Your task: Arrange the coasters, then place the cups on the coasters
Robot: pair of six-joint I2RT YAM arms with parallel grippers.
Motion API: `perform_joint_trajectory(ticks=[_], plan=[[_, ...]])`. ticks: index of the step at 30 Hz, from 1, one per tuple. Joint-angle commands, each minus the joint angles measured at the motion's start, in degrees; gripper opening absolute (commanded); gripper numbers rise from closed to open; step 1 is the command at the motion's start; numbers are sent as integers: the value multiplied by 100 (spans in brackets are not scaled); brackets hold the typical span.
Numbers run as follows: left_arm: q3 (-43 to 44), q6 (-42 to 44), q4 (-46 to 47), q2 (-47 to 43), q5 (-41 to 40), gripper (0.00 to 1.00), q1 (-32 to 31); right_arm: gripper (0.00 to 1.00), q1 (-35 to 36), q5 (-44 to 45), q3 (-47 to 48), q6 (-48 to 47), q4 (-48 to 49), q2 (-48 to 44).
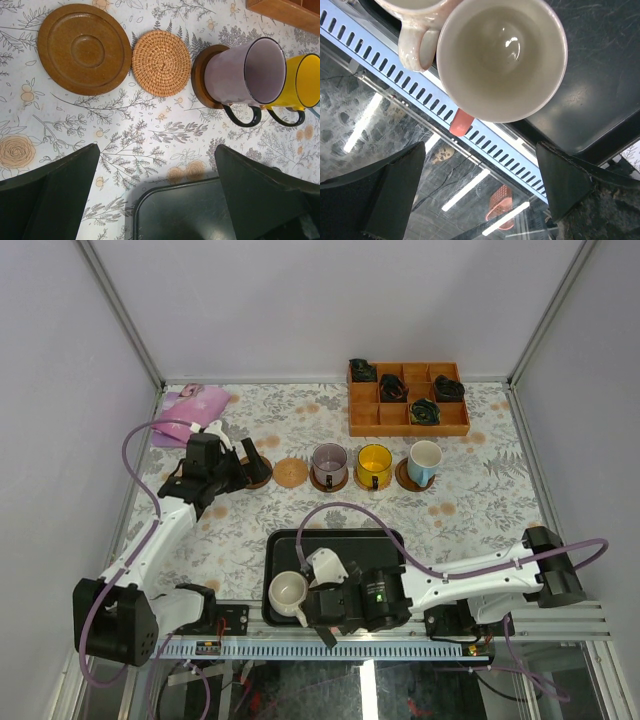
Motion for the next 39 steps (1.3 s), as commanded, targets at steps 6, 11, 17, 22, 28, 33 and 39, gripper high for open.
perform_joint_trajectory(ticks=[6, 11, 17, 22, 28, 33, 39], plan=[[-217, 36, 42, -276, 161, 100, -40, 99, 158, 490, 220, 880, -233, 238], [-252, 19, 61, -312, 210, 100, -49, 88, 157, 619, 340, 960, -395, 491], [-347, -17, 61, -423, 192, 100, -55, 58, 144, 658, 233, 924, -208, 516], [-390, -24, 61, -469, 184, 100, -55, 44, 96, 653, 167, 845, -100, 545], [-444, -34, 61, -514, 175, 100, -50, 33, -27, 446, -142, 840, 211, 500], [-452, -35, 64, -520, 138, 100, -48, 23, -79, 339, -367, 862, 396, 485], [-489, -43, 69, -565, 126, 100, -53, 0, -119, 466, -333, 893, 262, 569]])
